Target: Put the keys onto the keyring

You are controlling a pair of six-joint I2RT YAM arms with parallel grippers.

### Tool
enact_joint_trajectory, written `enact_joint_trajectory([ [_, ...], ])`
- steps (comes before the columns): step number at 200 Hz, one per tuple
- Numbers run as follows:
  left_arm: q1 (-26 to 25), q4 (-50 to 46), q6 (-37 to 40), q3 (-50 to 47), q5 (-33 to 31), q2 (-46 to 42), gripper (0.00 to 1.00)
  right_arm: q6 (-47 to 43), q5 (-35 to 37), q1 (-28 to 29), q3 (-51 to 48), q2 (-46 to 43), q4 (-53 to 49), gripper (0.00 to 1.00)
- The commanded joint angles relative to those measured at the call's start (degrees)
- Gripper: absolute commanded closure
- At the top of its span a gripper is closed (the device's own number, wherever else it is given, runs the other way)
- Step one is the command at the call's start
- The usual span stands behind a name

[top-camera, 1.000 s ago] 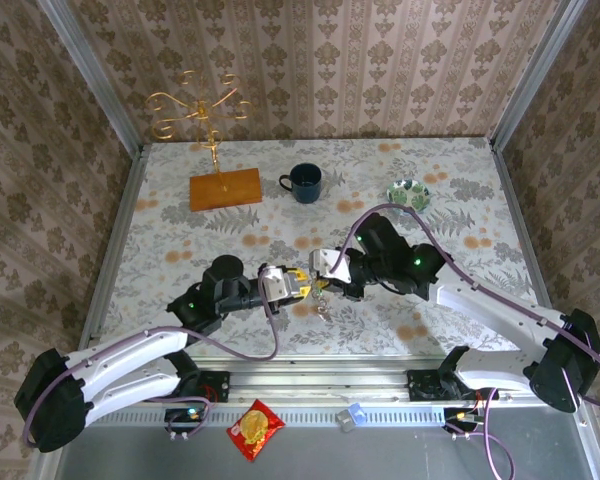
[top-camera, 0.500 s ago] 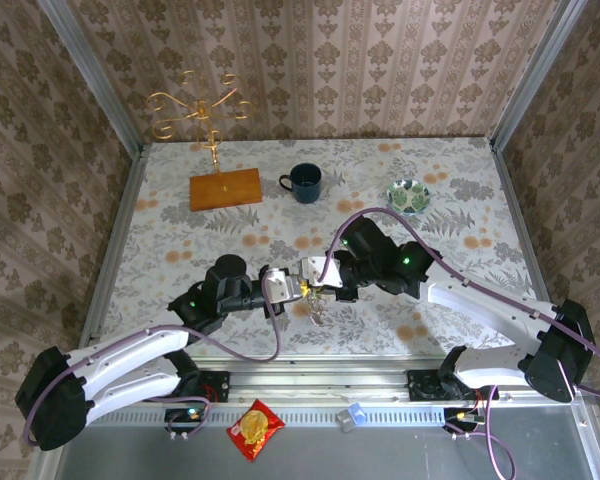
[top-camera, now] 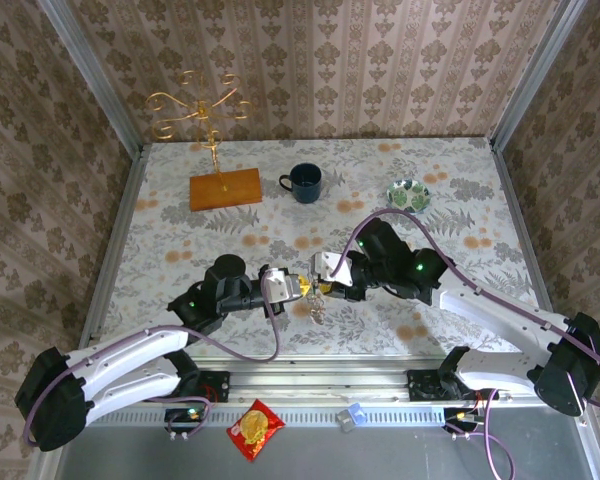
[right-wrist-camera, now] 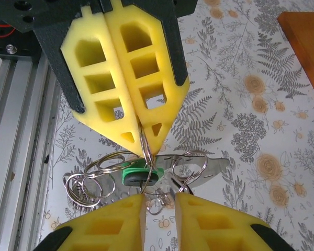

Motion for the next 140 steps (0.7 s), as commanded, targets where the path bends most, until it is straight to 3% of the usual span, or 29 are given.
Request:
enact_joint_trajectory([
  [1,0.0,2.8,-1.0,0.4,1.4,-1.3,1.00,1.4,-2.4,0.0,-0.5,-0.8,1.7,0.77],
  [140,0.0,4.8,-0.8,0.1,-0.7,-0.6,1.00,4.1,-3.3,-0.6,-2.2,-3.8,2.2,0.71],
])
